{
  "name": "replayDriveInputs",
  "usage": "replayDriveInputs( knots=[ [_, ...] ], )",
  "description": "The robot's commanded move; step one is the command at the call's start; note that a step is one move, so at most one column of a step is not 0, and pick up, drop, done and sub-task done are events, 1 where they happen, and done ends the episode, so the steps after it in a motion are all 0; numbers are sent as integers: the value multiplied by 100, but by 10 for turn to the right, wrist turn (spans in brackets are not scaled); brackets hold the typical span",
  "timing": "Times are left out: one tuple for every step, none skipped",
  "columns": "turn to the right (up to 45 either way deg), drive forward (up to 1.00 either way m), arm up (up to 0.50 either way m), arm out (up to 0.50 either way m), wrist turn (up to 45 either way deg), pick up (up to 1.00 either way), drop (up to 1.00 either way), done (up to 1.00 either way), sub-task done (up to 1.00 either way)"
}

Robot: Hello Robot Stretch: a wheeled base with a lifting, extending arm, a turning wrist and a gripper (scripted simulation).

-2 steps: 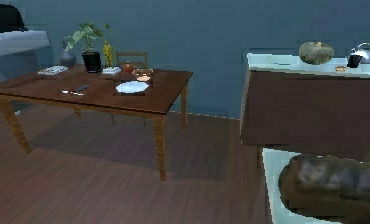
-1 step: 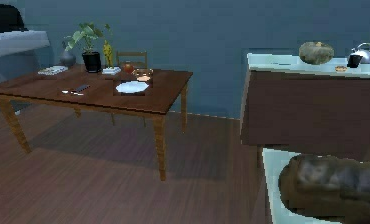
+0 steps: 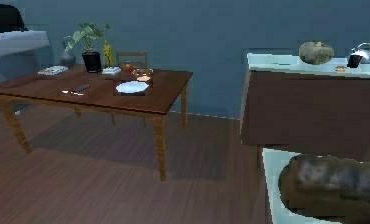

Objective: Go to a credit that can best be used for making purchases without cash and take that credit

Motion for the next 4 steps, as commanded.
replayDriveInputs(
  knots=[
    [0, 0, 0, 0, 450, 0, 0, 0, 0],
    [0, 0, 0, 0, 300, 0, 0, 0, 0],
    [0, 0, -16, 0, 0, 0, 0, 0, 0],
    [0, 0, 0, 0, 0, 100, 0, 0, 0]
  ],
)
